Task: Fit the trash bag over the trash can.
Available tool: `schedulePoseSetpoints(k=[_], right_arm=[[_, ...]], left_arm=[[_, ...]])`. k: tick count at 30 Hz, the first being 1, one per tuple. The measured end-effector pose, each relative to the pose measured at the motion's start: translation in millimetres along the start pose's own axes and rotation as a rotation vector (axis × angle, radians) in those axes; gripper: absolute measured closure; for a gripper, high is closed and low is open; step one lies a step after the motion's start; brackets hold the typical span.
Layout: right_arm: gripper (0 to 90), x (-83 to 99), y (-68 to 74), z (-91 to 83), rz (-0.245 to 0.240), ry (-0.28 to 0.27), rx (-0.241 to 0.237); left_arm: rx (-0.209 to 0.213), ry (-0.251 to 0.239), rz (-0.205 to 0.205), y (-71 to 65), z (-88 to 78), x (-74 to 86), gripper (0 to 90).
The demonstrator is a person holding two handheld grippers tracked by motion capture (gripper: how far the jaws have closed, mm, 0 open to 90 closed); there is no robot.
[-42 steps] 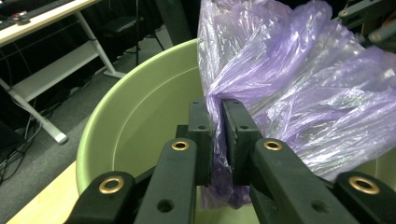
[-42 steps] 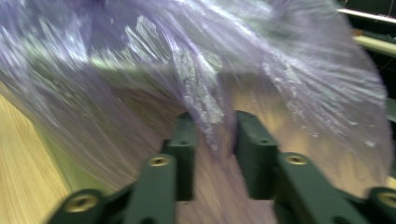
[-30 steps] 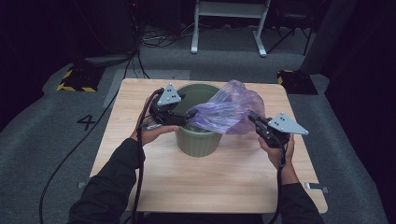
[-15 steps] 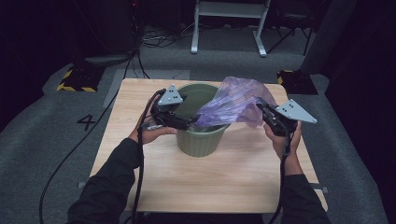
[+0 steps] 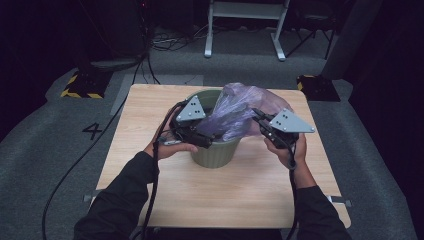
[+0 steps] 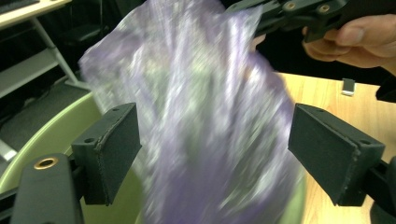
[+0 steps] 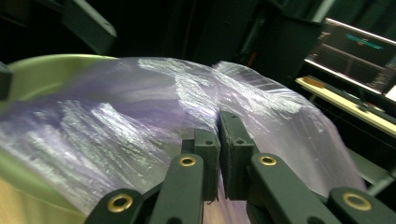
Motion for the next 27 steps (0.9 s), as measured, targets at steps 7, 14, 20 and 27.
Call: schedulePoseSetpoints(k=[7, 14, 20, 27], right_arm=[[87.0, -6.3, 14.9, 3.5, -0.024, 0.009, -0.062], [84.8, -11.3, 23.5, 3.0, -0.028, -0.002, -0.097], [74.5, -13.6, 27.3, -1.1, -0.023, -0.020, -0.136], [45.1, -9.9, 24.0, -12.7, 0.027, -0.017, -0.188]], left_arm=[[-0.022, 0.033, 0.041, -6.2, 8.8, -4.9, 41.3], [-0.022, 0.056, 0.097, -6.0, 12.0, -3.6, 68.3], [-0.001, 0.053, 0.092, -5.1, 11.3, -0.6, 88.1], [0.002, 0.056, 0.077, 1.6, 6.1, 8.7, 89.7]])
Point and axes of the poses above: each handheld gripper's, and its own axes: z roughly forward along the jaws, x roughly out of its underside, y roughly to its left, the point moved 6 cm from there along z, roughly forward along the jaws, and after that the axes turned 2 degrees about z, right-handed, at the moved point
